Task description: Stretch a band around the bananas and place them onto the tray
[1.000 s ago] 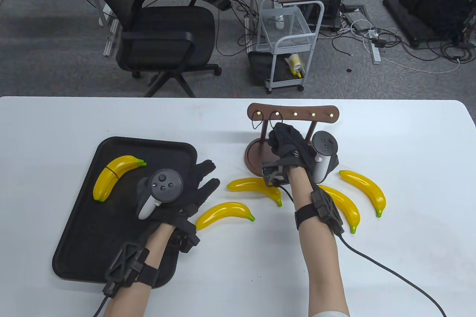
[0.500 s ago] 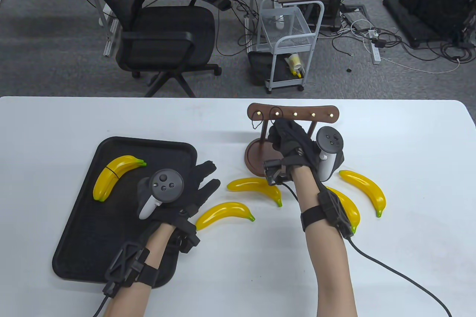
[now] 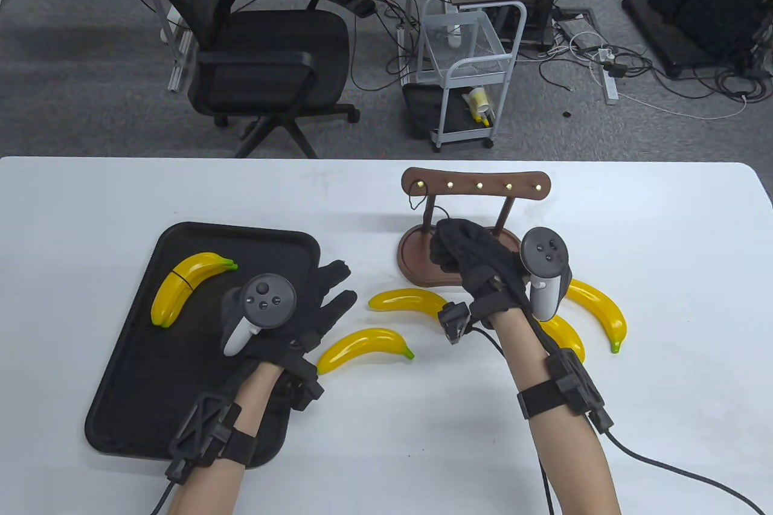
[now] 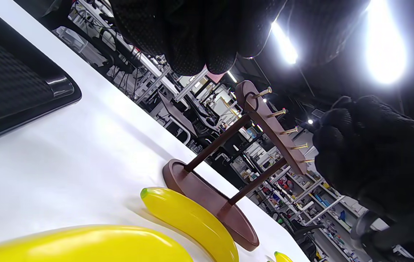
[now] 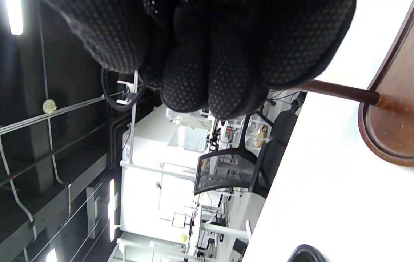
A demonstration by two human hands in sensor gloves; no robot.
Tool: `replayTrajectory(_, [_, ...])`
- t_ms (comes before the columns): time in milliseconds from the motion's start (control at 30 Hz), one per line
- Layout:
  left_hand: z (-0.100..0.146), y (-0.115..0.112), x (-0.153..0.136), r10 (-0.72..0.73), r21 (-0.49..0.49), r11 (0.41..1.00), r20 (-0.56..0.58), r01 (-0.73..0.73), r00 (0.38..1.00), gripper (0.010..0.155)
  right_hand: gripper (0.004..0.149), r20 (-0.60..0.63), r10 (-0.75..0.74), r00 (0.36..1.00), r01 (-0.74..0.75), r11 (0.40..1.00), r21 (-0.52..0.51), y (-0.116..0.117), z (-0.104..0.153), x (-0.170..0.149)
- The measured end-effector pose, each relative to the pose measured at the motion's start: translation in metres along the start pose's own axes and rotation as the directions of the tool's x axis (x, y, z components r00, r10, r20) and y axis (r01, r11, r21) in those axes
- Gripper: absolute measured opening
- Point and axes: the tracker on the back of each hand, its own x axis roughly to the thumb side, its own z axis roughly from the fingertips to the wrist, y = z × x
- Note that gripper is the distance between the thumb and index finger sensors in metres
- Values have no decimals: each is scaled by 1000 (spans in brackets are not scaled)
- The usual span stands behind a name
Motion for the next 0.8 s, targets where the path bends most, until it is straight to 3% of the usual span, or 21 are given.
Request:
replayTrajectory(367, [0,2,0,13,3,1000,11,-13,1000,62,37,62,-21,998,12,991,136,18,34,-7])
replayTrajectory(800, [1,5,3,30,8,999,37,-31,999,62,37,48,-21,999,9,971,237,33,40,-16])
